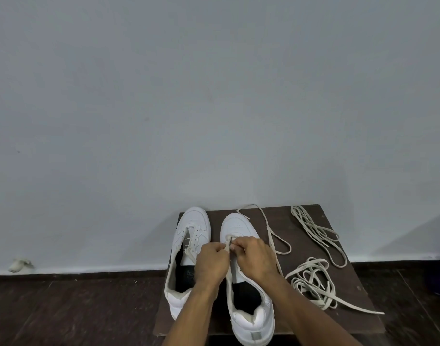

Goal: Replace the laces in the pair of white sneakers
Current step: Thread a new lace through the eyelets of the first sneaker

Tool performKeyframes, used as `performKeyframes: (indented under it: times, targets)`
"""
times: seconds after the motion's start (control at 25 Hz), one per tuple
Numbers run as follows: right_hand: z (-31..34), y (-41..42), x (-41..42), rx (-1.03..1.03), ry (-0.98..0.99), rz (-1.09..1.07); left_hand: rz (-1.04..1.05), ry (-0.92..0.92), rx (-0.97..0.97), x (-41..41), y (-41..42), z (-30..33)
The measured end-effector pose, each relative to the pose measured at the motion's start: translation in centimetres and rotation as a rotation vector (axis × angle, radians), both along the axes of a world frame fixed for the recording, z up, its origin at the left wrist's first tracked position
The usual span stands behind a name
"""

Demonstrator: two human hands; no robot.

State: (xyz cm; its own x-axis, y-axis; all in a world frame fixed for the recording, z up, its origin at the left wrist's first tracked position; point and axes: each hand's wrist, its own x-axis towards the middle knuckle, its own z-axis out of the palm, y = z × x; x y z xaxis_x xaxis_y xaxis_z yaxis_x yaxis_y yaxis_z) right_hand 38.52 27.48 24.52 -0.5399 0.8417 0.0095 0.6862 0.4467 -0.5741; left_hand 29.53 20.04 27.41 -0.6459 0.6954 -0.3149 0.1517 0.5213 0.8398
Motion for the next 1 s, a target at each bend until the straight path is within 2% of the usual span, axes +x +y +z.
performKeyframes:
  times: [0.12,0.16,0.32,0.44,0.6,0.64,0.72,0.76,0.8,0.84,0.92,0.96,1.0]
  targets:
    - [0.6,0.2,0.3,-0.068,-0.031,0.061,0.093,-0.189,0.033,-0.2,0.3,0.2]
    - [0.8,0.3,0.5,-0.124,-0.037,0.091,0.091,-0.168,0.018,-0.1,0.6,0.5]
    - [1.0,0.9,0.5,-0.252,-0.023,0.106,-0.088,0.259,-0.140,-0.6,1.4,1.1]
    - [1.1,0.8,0.4,-0.243,-0.007,0.036,-0.232,0.387,-0.205,-1.0,1.7,0.9]
    - [1.5,0.0,0.4,-0.267,0.054,0.039,-0.323,0.558,-0.251,-0.9,2.0,1.3]
    - [1.4,-0.3,0.7,-0.220,0.072,0.042,-0.317,0.609,-0.253,-0.9,1.9,1.8]
    - [1.4,-1.8,1.9,0.018,0.100,0.066,-0.274,0.657,-0.203,-1.3,1.5,3.1]
    - [1.5,-3.0,2.6,0.158,0.135,0.100,-0.222,0.622,-0.164,-1.6,1.3,3.8]
    - [1.5,-4.2,3.3,0.263,0.166,0.154,-0.129,0.509,-0.100,-2.2,1.2,4.6]
    - [1.7,-5.4,4.0,0.328,0.165,0.226,-0.001,0.294,0.013,-2.9,1.4,5.4]
    - [1.5,-7.3,5.1,0.338,0.054,0.376,0.236,-0.280,0.278,-3.9,1.8,7.2]
    - [1.4,-8.0,5.4,0.314,-0.015,0.416,0.314,-0.512,0.386,-4.1,1.9,8.2]
    - [1.2,-8.5,5.6,0.308,-0.061,0.423,0.379,-0.660,0.465,-4.5,2.2,9.4]
